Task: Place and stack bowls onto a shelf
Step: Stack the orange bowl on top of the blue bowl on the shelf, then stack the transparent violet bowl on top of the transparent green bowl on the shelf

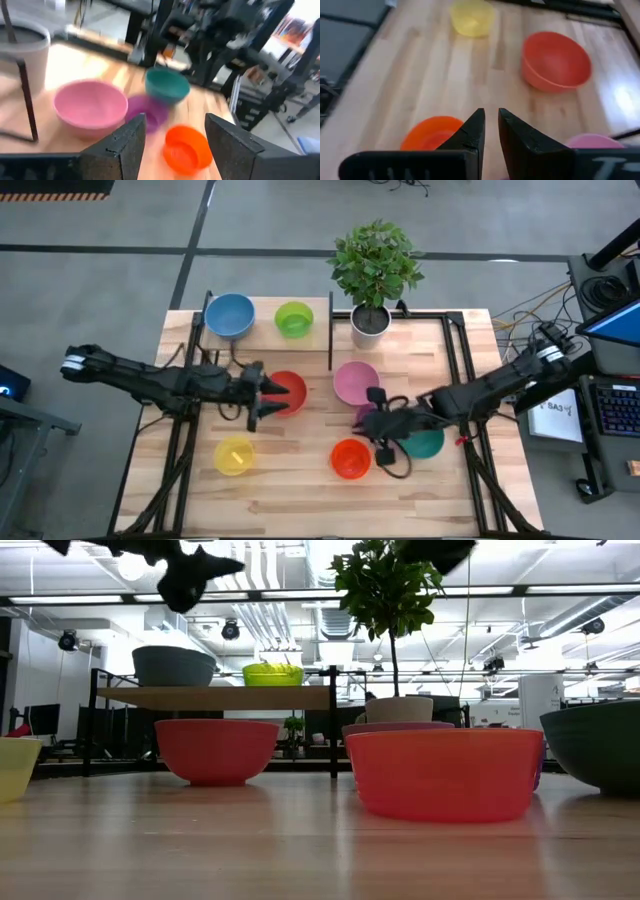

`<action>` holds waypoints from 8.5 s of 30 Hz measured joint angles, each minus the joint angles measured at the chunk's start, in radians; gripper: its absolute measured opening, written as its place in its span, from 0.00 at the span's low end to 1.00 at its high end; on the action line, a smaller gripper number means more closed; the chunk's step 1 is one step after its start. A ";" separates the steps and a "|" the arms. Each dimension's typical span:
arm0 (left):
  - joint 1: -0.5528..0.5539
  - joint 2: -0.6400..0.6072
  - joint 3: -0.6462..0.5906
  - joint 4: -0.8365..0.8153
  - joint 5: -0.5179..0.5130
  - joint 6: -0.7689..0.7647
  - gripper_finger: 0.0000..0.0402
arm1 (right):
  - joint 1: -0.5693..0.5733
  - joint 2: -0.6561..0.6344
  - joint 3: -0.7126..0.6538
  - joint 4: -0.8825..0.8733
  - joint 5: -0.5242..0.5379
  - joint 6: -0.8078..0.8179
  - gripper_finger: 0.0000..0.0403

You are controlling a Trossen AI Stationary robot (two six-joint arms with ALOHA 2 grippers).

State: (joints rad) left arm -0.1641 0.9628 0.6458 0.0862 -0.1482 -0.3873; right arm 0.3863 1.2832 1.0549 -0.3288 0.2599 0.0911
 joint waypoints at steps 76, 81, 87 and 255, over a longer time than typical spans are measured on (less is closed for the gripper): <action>-0.028 0.685 1.067 -1.562 -0.216 0.230 0.00 | 0.048 -0.316 -0.476 0.337 0.002 0.032 0.11; 0.063 0.617 1.123 -1.657 -0.295 0.239 0.00 | 0.048 -0.316 -0.476 0.337 0.002 0.033 0.11; 0.265 0.478 1.104 -1.658 -0.298 0.306 0.00 | 0.048 -0.316 -0.476 0.338 0.002 0.034 0.11; 0.182 0.017 0.212 -0.258 -0.237 0.312 0.00 | -0.031 -0.273 -0.342 0.265 0.077 0.332 0.11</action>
State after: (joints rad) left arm 0.0181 0.9797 0.8575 -0.1716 -0.3848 -0.0758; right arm 0.3550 1.0105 0.7131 -0.0643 0.3372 0.4227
